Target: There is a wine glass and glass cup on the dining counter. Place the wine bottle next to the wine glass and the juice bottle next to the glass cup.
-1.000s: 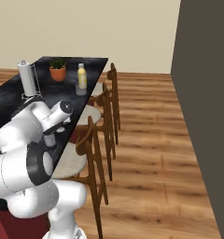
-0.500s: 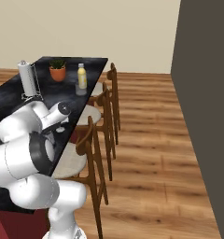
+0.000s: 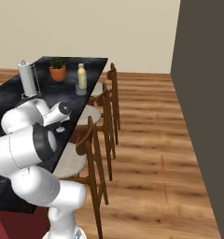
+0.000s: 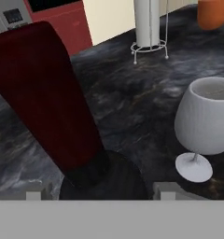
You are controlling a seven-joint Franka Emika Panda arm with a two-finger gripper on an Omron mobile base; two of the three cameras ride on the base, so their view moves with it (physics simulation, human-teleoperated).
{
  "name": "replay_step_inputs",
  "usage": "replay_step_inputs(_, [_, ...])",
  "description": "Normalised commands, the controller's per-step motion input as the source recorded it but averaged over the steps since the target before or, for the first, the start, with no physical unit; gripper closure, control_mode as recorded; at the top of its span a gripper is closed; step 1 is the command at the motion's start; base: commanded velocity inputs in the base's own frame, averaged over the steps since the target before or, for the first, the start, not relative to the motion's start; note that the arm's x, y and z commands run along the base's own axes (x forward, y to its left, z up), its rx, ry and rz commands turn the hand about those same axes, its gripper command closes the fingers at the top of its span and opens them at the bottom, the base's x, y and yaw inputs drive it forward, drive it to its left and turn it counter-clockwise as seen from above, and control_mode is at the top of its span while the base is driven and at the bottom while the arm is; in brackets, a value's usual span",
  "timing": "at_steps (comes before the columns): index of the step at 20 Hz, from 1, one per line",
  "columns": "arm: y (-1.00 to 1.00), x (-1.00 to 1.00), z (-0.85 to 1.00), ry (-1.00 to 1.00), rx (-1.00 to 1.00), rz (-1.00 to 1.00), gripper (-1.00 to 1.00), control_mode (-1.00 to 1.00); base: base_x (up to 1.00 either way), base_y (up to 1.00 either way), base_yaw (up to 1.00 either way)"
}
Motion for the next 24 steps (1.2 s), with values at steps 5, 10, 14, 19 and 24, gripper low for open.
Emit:
replay_step_inputs(5, [0.0, 0.22, -0.21, 0.0, 0.0, 0.0, 1.0, -1.0, 0.0, 0.0, 0.0])
replay_step_inputs(10, [0.0, 0.21, -0.21, 0.0, 0.0, 0.0, 1.0, -1.0, 0.0, 0.0, 0.0])
replay_step_inputs(14, [0.0, 0.12, -0.25, -0.01, 0.0, 0.01, 1.0, -1.0, 0.0, 0.0, 0.0])
replay_step_inputs(19, [0.02, 0.0, -0.31, -0.05, 0.0, 0.02, 1.0, -1.0, 0.0, 0.0, 0.0])
replay_step_inputs(24, [0.01, 0.03, -0.29, -0.06, 0.0, 0.02, 1.0, -1.0, 0.0, 0.0, 0.0])
